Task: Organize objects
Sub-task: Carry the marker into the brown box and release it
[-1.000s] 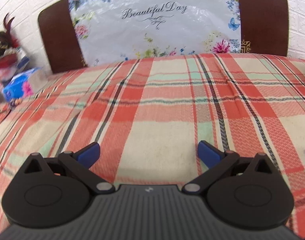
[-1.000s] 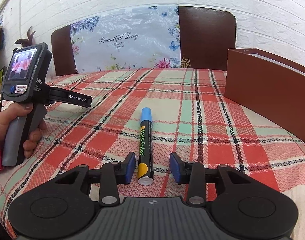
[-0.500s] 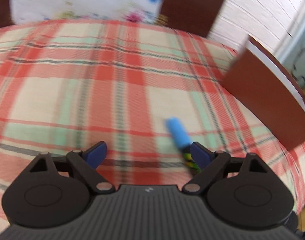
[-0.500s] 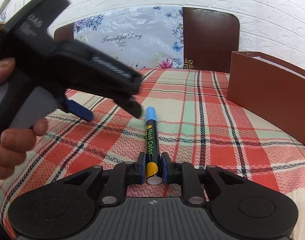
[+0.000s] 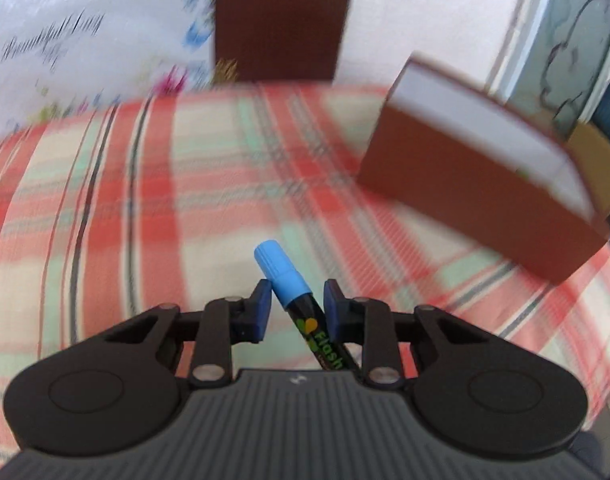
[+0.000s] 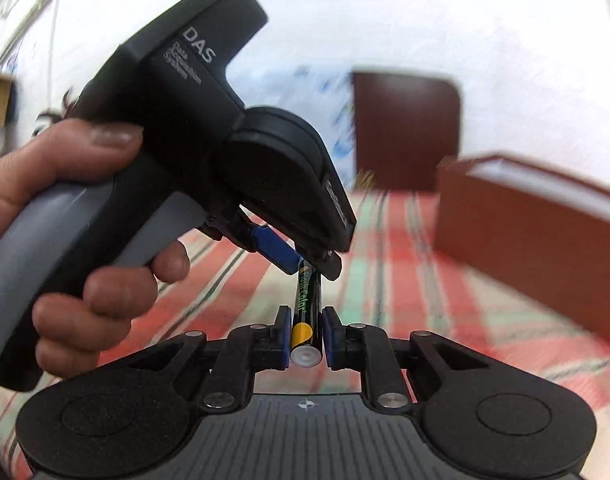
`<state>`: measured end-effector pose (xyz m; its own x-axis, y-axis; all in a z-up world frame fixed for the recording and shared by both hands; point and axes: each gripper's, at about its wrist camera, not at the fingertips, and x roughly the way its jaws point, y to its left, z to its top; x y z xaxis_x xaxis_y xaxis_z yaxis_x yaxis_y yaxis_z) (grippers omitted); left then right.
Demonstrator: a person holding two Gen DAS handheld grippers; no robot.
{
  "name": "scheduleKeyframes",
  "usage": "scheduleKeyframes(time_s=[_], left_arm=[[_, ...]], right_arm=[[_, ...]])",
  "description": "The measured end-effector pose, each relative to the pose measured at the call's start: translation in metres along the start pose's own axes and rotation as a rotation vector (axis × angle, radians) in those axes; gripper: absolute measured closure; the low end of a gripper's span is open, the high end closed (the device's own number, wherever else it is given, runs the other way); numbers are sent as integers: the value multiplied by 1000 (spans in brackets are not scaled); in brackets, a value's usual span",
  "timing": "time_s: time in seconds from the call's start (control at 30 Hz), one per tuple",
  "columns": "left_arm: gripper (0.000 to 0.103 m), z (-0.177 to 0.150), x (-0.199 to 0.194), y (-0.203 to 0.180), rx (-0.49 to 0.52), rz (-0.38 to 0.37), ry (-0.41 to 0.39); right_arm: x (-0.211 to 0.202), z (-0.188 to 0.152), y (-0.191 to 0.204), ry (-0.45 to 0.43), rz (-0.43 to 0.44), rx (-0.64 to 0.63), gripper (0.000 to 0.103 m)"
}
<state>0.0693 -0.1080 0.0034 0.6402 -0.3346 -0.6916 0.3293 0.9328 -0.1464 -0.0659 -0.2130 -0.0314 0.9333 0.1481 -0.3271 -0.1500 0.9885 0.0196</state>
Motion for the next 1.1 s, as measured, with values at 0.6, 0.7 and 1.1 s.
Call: scheduleKeyframes(time_s=[0.6, 0.7, 1.1], left_arm=[[59, 107, 67, -156, 277, -84, -139], [58, 98, 79, -155, 287, -38, -107], [35, 71, 40, -128, 279, 30, -152]], right_arm=[[53, 54, -160, -98, -407, 108, 82], [54, 50, -178, -115, -423, 200, 52], [12, 34, -162, -192, -433, 280, 51]])
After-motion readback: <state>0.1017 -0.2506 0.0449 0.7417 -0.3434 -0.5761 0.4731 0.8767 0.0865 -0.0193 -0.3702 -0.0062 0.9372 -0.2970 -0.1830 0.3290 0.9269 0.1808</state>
